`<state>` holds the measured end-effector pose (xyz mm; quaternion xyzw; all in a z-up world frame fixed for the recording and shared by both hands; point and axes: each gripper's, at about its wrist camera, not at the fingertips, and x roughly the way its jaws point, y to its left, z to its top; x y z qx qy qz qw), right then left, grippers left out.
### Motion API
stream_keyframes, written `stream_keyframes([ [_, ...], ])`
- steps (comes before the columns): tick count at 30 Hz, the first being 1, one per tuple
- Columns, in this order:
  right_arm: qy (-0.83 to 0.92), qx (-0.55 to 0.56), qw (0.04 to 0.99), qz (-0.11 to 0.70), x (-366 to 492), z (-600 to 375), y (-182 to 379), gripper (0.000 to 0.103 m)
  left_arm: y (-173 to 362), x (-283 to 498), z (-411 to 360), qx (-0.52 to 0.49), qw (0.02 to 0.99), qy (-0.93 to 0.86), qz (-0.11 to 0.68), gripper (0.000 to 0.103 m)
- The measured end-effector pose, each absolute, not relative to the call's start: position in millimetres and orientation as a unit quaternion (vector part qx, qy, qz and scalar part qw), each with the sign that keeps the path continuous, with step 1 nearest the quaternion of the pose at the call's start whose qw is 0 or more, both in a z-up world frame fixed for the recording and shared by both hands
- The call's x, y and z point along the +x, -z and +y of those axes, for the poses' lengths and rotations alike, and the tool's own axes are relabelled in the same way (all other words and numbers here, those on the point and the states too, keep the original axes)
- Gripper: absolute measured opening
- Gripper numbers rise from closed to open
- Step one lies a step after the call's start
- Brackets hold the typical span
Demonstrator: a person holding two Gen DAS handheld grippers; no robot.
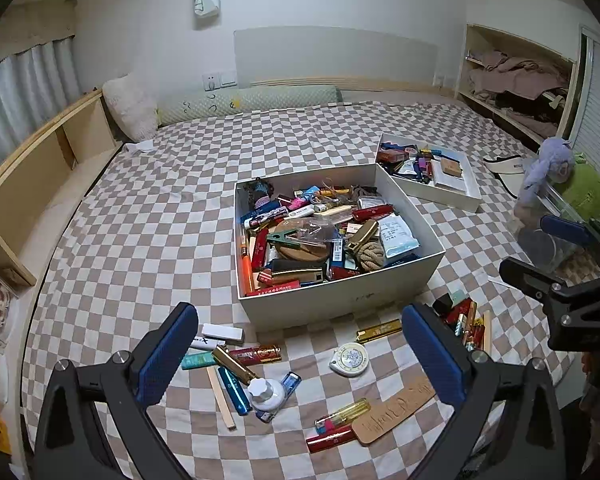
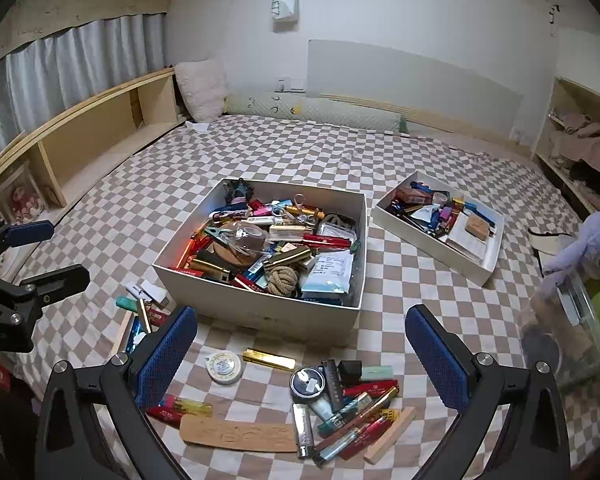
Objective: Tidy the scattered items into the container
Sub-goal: 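Raise both open tools away from the white box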
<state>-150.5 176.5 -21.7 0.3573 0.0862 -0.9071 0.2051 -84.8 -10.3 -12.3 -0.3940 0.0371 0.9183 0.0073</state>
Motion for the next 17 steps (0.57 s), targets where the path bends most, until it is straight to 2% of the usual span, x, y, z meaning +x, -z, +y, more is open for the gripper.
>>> stream_keyframes([
  [17, 0.905, 0.362, 0.202, 0.091, -150.8, 175.0, 24.7, 0.103, 16.2, -85.1, -5.7, -0.396, 0.003, -0.917, 0.054, 0.103],
])
